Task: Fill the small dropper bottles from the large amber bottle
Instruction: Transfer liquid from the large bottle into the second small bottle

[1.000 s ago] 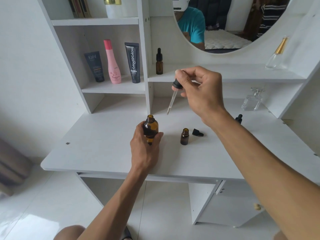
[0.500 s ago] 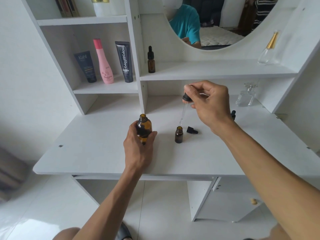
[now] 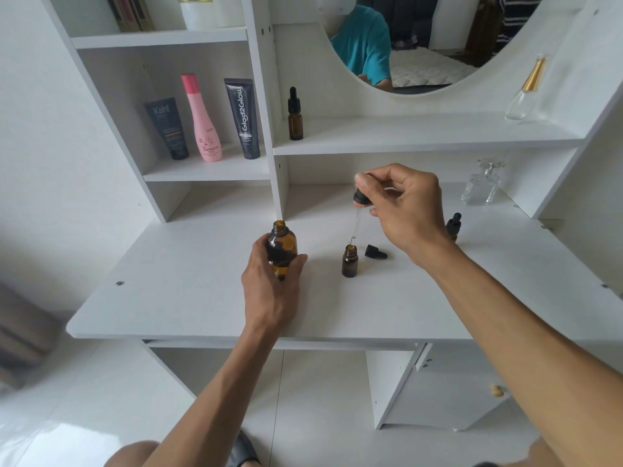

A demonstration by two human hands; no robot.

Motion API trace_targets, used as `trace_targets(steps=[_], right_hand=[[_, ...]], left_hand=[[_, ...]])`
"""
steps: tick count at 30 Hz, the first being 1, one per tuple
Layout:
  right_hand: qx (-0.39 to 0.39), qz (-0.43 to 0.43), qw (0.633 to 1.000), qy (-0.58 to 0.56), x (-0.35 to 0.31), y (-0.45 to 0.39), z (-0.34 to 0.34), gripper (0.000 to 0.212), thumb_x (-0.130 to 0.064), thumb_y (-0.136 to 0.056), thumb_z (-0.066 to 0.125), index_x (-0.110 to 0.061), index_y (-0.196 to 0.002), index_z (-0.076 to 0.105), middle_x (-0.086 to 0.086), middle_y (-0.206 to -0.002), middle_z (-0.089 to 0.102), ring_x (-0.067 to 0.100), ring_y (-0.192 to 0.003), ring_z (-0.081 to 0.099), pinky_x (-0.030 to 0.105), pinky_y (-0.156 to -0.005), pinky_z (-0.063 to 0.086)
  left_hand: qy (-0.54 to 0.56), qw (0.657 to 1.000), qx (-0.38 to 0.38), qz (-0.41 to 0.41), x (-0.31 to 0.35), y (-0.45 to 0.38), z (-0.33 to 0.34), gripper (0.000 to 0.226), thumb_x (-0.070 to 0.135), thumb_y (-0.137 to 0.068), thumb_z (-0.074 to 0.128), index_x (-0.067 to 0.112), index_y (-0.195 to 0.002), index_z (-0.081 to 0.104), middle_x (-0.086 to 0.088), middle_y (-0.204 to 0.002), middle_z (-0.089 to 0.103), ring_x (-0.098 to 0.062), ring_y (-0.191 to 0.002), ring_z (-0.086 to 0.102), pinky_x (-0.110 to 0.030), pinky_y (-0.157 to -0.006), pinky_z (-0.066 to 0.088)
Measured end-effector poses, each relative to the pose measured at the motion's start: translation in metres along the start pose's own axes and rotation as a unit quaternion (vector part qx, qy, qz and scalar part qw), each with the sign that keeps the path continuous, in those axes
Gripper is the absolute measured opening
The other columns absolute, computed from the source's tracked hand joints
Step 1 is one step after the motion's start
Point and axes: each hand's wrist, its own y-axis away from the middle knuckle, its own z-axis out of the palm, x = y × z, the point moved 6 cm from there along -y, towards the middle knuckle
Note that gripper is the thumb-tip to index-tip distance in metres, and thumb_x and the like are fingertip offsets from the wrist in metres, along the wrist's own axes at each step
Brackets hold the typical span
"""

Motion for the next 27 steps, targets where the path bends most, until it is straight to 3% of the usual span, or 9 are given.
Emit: trace_targets(steps=[3, 8, 14, 20, 27], right_hand=[[-0.003, 0.002, 1.0, 0.005, 0.0004, 0.0008, 0.0012, 0.011, -0.029, -0.09, 0.073, -0.02, -0.085, 0.075, -0.005, -0.076, 0.075, 0.011, -0.077, 0.074, 0.045, -0.077, 0.061], [-0.006, 0.002, 1.0, 0.019, 0.0009, 0.0015, 0.0023, 0.015, -0.031, -0.09, 0.073, -0.018, -0.082, 0.075, -0.009, -0.075, 0.074, 0.012, -0.077, 0.074, 0.045, -0.076, 0.061], [-0.012, -0.006, 0.999, 0.031, -0.0007, 0.0026, 0.0041, 0.02, -0.031, -0.091, 0.072, -0.013, -0.082, 0.075, -0.004, -0.074, 0.075, 0.013, -0.075, 0.073, 0.043, -0.074, 0.061], [-0.018, -0.018, 0.999, 0.047, -0.0031, 0.0036, 0.0057, 0.022, -0.032, -0.091, 0.072, -0.013, -0.081, 0.074, -0.003, -0.073, 0.074, 0.012, -0.073, 0.073, 0.039, -0.073, 0.06], [-0.019, -0.031, 0.998, 0.056, -0.0038, 0.0047, 0.0074, 0.022, -0.031, -0.091, 0.072, -0.013, -0.079, 0.073, -0.003, -0.071, 0.074, 0.013, -0.071, 0.074, 0.034, -0.073, 0.057]], left_hand=[[0.0, 1.0, 0.001, -0.002, -0.0001, 0.0, -0.0001, 0.044, 0.026, -0.087, 0.073, 0.025, -0.125, 0.051, 0.026, -0.096, 0.057, 0.018, -0.089, 0.054, -0.002, -0.071, 0.039], [0.004, 1.0, 0.0, 0.0, 0.0, -0.0002, 0.0002, 0.043, 0.028, -0.087, 0.073, 0.025, -0.124, 0.051, 0.024, -0.096, 0.059, 0.013, -0.091, 0.055, -0.018, -0.079, 0.044], [0.001, 1.0, 0.0, 0.001, -0.0014, -0.0003, 0.0004, 0.043, 0.028, -0.087, 0.073, 0.024, -0.124, 0.052, 0.024, -0.096, 0.059, 0.019, -0.091, 0.053, -0.006, -0.073, 0.04], [0.006, 1.0, 0.001, -0.002, -0.001, -0.0005, 0.0008, 0.044, 0.028, -0.087, 0.074, 0.024, -0.124, 0.052, 0.022, -0.096, 0.059, 0.017, -0.09, 0.054, -0.015, -0.078, 0.043], [0.002, 1.0, 0.001, -0.003, -0.0018, -0.0008, 0.0007, 0.045, 0.028, -0.087, 0.073, 0.022, -0.126, 0.051, 0.02, -0.097, 0.059, 0.021, -0.09, 0.052, 0.001, -0.07, 0.038]])
